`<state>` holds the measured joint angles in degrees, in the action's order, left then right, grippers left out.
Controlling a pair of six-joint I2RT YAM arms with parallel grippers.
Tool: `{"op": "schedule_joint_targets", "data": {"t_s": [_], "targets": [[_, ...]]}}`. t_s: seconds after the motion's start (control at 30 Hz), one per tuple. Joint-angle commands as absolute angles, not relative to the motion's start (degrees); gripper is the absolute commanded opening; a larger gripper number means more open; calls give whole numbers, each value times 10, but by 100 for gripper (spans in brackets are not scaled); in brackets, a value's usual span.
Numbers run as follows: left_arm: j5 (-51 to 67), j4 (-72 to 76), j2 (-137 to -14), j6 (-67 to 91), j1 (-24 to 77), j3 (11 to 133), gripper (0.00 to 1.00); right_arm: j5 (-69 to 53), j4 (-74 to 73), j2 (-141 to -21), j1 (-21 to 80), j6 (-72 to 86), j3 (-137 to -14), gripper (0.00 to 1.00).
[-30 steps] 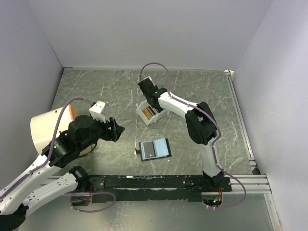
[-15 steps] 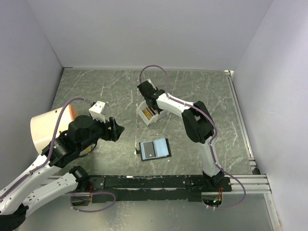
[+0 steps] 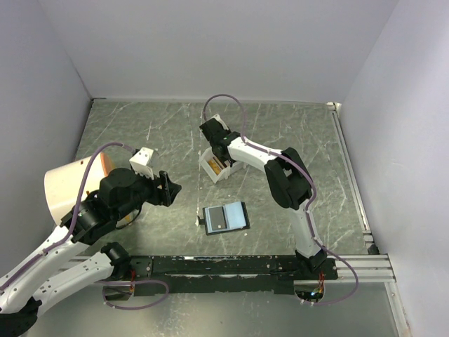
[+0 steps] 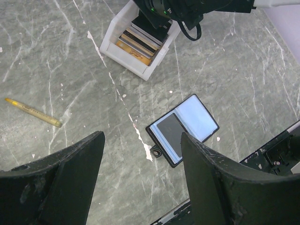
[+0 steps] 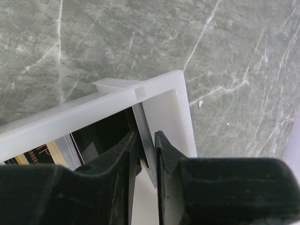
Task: Put the credit cards into the card holder
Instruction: Adjust the credit card in the storage box.
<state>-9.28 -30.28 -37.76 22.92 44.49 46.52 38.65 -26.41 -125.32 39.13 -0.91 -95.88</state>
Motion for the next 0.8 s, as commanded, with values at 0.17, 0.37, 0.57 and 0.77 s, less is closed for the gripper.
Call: {"op": "schedule_joint_targets", "data": {"t_s": [0.17,0.37,0.57,0.77], "targets": [[-100,-304,-370,225,449,466,78,426,-253,-1241,395,-16,-958,23],[-99,-304,-371,226,449,465,78,424,-247,-1239,396,-19,-956,17],[-98,-303,-373,225,449,466,78,425,-248,-1241,396,-19,-957,18],[-98,-303,-370,225,449,465,78,426,-247,-1243,395,-20,-955,18]]}}
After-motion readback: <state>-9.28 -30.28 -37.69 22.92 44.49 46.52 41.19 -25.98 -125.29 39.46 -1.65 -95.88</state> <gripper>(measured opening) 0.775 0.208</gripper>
